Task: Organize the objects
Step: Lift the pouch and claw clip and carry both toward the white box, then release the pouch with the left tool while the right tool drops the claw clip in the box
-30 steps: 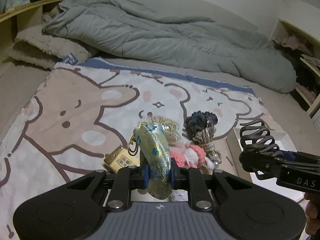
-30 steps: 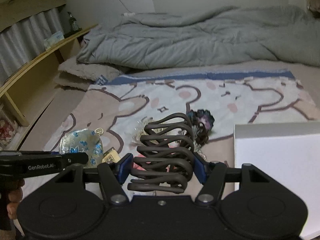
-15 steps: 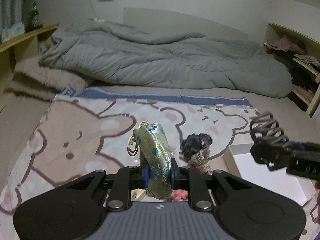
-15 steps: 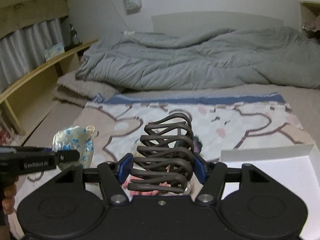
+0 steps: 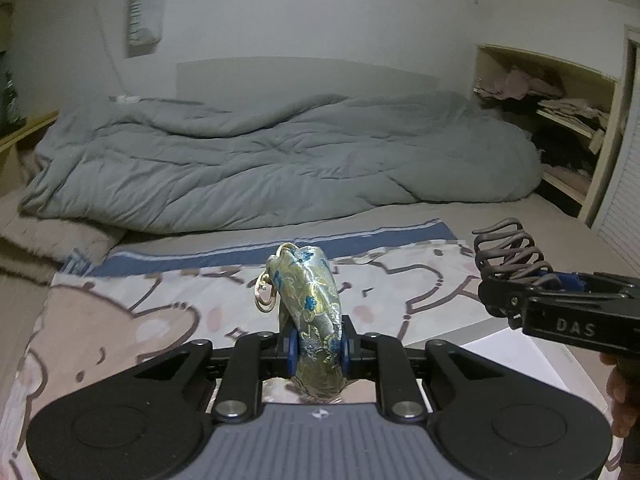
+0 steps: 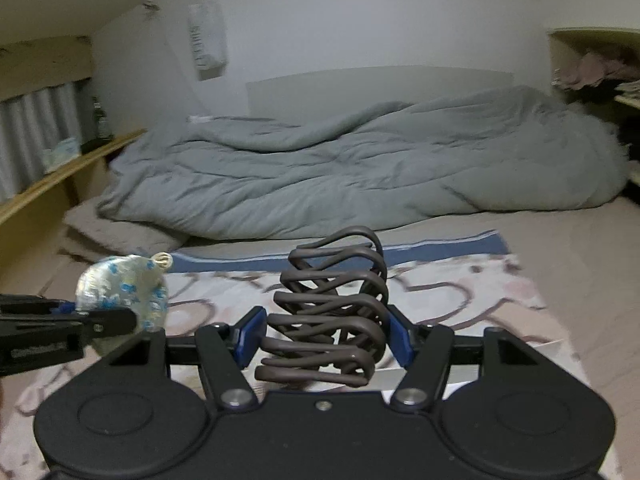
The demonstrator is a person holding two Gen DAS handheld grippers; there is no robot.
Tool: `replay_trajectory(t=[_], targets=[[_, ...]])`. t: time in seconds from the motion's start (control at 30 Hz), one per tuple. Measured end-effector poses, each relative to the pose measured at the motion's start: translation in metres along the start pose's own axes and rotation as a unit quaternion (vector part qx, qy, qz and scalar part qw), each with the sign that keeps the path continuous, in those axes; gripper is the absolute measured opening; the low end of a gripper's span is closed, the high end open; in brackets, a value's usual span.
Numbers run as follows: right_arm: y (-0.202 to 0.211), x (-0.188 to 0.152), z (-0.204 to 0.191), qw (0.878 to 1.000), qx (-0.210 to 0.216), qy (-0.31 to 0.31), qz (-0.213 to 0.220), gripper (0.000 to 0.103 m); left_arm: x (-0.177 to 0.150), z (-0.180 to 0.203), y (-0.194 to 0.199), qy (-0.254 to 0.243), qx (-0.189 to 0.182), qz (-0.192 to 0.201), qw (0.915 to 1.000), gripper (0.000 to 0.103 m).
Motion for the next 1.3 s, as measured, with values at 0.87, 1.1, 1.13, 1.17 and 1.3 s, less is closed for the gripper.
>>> replay_trajectory(t=[0.87,1.1,1.13,1.17,1.3], targets=[[-0.090,-0.072,0.136,0.988,-0.076,-0.062,-0.117,0.064,-0.042,0.143,-0.157,-0.041,-0.231,-0.129,0.9636,0.021],[-0.100,-0.086,0.156,0.983,-0.086,-0.084,-0.138,0.064,-0.078,0.159,-0.191,-0.049,-0.254,-0.170,0.9508,0.022],[-0.101,-0.088,0.157,0.983,-0.083,-0.086,-0.141,0.064,-0.080,0.157,-0.196,-0.058,-0.239,-0.166,0.9551,0.023],[-0.104,-0.089,0.158,0.982,-0.082,-0.088,-0.144,0.064,-0.082,0.154,-0.200,-0.067,-0.221,-0.163,0.9591,0.023],[-0.113,-0.095,0.156,0.981,-0.078,-0.085,-0.156,0.064,-0.076,0.132,-0.214,-0.063,-0.166,-0.144,0.9735,0.041]])
Point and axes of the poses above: each gripper's, at about its wrist camera, not at the fingertips, and y roughly against the way its jaws point, z to its right, x to its top, the point moved 10 cm from there along -y, roughly the way its jaws point, and after that the axes turned 9 degrees about -z, right-handed, at the moved point
